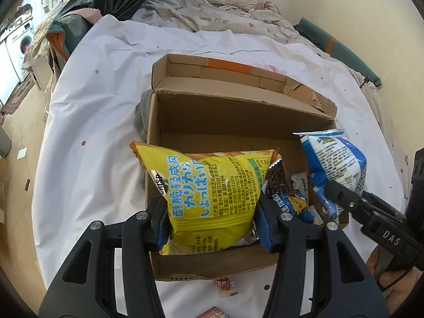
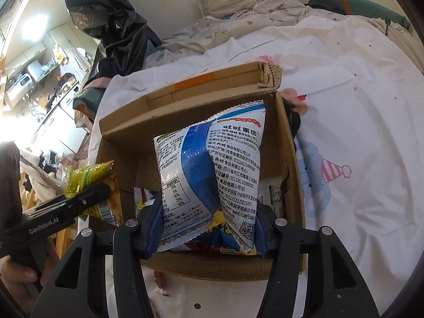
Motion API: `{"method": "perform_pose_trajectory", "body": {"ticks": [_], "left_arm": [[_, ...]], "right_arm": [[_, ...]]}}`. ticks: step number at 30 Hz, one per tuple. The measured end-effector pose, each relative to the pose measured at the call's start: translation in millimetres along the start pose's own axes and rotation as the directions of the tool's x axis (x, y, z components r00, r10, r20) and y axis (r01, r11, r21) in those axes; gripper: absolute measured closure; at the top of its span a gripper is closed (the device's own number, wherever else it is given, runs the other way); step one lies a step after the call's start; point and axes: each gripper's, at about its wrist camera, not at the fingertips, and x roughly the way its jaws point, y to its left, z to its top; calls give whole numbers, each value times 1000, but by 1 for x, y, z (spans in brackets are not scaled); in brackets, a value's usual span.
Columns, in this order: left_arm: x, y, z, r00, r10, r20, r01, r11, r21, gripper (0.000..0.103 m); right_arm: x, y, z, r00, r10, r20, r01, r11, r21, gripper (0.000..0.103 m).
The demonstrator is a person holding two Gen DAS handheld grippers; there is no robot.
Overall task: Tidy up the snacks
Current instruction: 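Carry the yellow bag and white-and-blue bag over the box, then open both tools to drop the yellow bag and white-and-blue bag into the box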
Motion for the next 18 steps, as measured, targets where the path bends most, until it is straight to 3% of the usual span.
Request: {"method": "perform_pose_trajectory", "body": {"ticks": [6, 8, 12, 13, 16, 18], "left_arm": [[1, -3, -1, 1000, 2, -7, -2, 1000, 18, 53], [1, -3, -1, 1000, 3, -11, -3, 1000, 18, 51], [3, -4, -3, 1000, 5, -27, -4, 1000, 26, 50], [4, -5, -4, 999, 9, -33, -8, 999, 32, 46], [2, -9, -6, 999, 18, -29, -16, 998, 56, 22], [-1, -13, -8, 1000, 20, -8, -19, 997, 74, 15]], "right_arm": [[4, 2, 0, 1000, 10, -16, -10, 1000, 6, 42], [6, 1, 0, 1000, 10, -24, -10, 1000, 13, 33], [5, 1, -1, 1000, 13, -23, -12, 1000, 26, 25], [5, 2, -1, 1000, 12, -21, -11, 1000, 25, 21], [3, 2, -1, 1000, 0, -7, 0, 1000, 22, 13], [2, 2, 0, 1000, 0, -7, 0, 1000, 24, 13]]}}
